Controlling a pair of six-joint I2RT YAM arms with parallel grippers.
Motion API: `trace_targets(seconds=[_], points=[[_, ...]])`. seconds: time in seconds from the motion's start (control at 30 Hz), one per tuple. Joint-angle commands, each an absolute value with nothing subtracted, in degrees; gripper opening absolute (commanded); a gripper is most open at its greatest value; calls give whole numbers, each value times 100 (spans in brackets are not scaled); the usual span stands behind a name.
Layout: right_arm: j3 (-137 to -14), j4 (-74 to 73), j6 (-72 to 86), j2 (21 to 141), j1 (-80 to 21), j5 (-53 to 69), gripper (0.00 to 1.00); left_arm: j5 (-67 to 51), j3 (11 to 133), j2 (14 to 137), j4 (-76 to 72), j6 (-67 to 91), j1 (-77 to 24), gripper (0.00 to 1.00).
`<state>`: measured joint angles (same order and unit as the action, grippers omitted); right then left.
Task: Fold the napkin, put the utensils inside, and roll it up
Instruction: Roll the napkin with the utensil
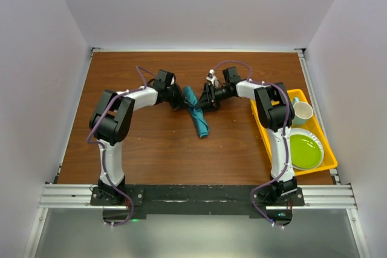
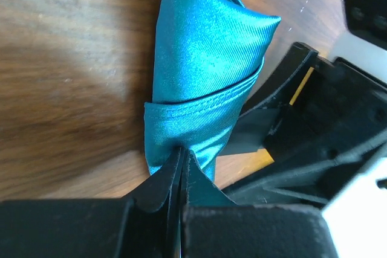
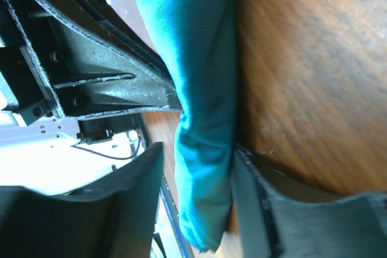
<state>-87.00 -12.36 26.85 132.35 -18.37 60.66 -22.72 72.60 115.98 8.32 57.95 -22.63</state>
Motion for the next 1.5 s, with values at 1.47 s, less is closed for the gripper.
trace_targets(seconds=[1.47], points=[[-9343,-3797,923,12199,-2786,1160,59,-3041,8684,12647,-229,5739,-1775,16]])
